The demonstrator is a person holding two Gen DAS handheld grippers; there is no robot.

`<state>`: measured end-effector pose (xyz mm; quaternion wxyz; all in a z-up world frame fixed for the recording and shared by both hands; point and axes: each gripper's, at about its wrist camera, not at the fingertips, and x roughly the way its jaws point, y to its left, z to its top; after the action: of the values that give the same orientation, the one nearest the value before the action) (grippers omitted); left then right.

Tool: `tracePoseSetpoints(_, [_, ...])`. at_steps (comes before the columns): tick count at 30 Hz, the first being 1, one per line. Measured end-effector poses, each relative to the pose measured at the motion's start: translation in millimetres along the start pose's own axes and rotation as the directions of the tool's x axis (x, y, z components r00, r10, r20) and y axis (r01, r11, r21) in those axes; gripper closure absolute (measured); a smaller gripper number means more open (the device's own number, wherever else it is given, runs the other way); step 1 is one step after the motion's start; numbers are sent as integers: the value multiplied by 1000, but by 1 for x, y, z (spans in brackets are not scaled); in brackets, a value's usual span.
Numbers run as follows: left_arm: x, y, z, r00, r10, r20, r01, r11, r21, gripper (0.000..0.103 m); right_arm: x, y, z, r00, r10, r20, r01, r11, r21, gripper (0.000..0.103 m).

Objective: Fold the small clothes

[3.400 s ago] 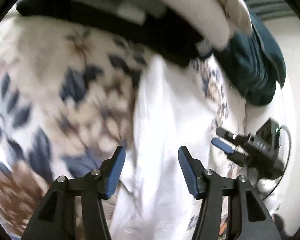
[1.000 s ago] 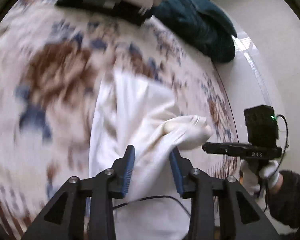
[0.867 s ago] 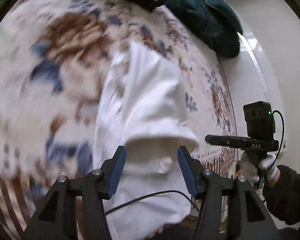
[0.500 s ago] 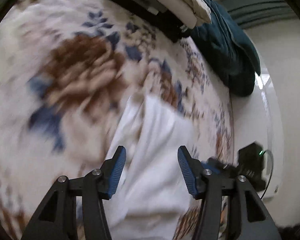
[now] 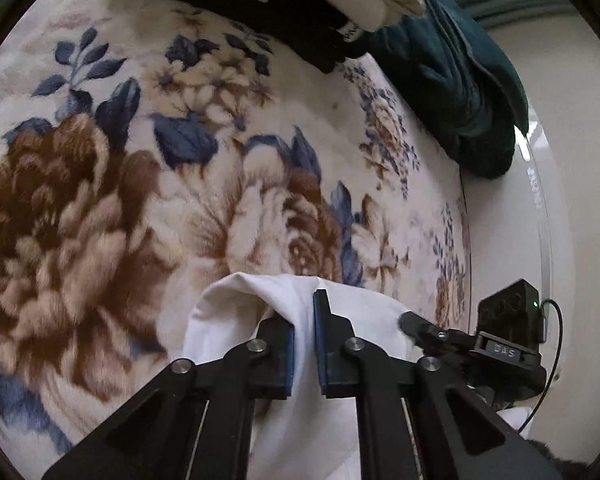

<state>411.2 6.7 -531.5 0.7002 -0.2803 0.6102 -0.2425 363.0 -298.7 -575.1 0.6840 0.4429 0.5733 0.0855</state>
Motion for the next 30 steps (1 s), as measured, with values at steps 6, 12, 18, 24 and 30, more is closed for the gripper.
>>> tracePoseSetpoints(6, [22, 46, 14, 986, -137, -92, 110, 961, -252, 90, 14, -2, 19, 995, -60, -82, 60, 998, -3, 94])
tracePoseSetpoints(12, [-6, 28, -20, 983, -165, -83, 150, 975, -166, 47, 18, -19, -5, 980, -26, -199, 22, 1000, -23, 49])
tracePoseSetpoints(18, [2, 9, -18, 998, -33, -47, 31, 999, -38, 97, 31, -28, -20, 980, 3, -198, -2, 1000, 3, 96])
tracePoseSetpoints(24, [-3, 4, -5, 995, 63, -82, -62, 998, 13, 83, 13, -11, -21, 972, -164, -166, 151, 984, -90, 84])
tracePoseSetpoints(30, [-53, -12, -57, 987, 156, -27, -156, 988, -15, 73, -38, -5, -62, 979, -183, -94, 175, 980, -92, 67])
